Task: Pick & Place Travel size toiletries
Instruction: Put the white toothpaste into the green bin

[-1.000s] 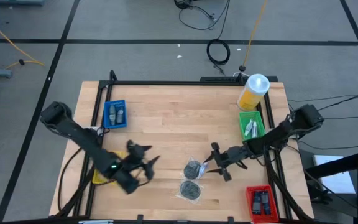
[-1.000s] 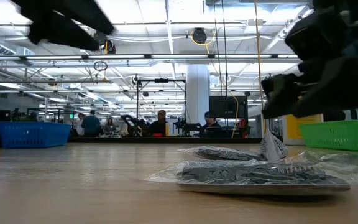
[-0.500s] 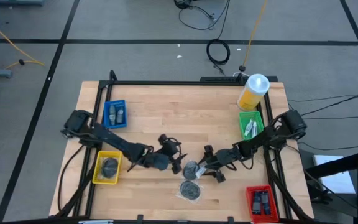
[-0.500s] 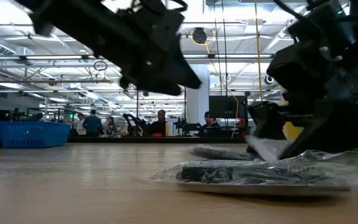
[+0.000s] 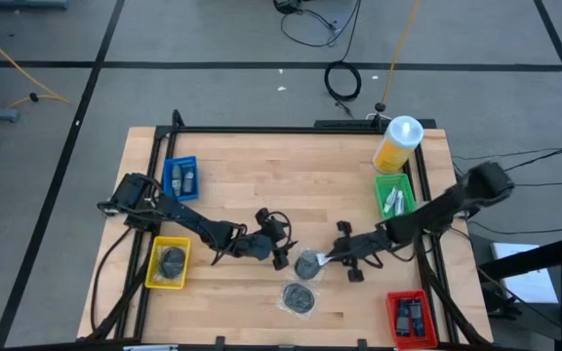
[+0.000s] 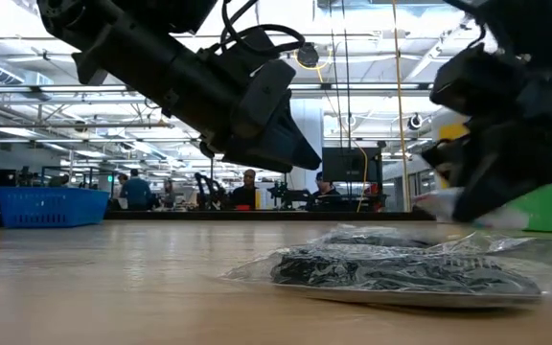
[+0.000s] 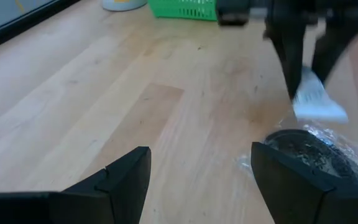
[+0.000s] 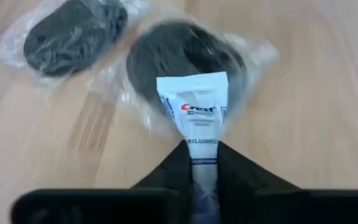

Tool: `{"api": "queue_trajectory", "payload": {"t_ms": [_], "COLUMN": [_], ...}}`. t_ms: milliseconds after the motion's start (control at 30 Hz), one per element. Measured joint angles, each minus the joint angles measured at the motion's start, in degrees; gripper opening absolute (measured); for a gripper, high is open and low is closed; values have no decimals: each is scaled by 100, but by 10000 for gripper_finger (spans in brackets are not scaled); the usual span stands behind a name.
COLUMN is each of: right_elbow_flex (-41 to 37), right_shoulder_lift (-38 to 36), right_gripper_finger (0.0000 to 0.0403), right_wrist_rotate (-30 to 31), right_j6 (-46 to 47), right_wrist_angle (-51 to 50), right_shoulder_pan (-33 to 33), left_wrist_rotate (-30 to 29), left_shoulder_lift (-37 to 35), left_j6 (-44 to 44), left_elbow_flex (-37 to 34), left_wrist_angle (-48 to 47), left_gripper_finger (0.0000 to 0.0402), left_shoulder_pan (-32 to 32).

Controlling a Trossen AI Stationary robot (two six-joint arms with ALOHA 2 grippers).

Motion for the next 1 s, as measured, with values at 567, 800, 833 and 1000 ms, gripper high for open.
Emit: {"api": "queue_trajectory", "payload": {"t_ms": [567, 800, 833, 1000], "right_elbow_flex": [1248, 865, 804, 418], "right_shoulder_lift": [-3161, -2918, -2894, -2868], "right_gripper_finger": [22, 22, 23, 47], "right_wrist_rotate": [2075, 2329, 2378, 2403], "right_j6": [4938, 5893, 5969, 6206], "right_wrist_angle": [-7410, -8106, -8256, -8361], "right_shoulder_pan": [-643, -1585, -1707, -2309], "left_wrist_rotate": [2, 2, 2, 67], "left_shoulder_lift": [0, 0, 0, 0], "left_j6": [-116, -133, -133, -110], "left_elbow_flex": [0, 0, 0, 0], "left_wrist_angle": [0, -4, -4, -4], "left_gripper_finger": [271, 271, 271, 271], "left_shoulder_pan": [59, 61, 60, 17]}}
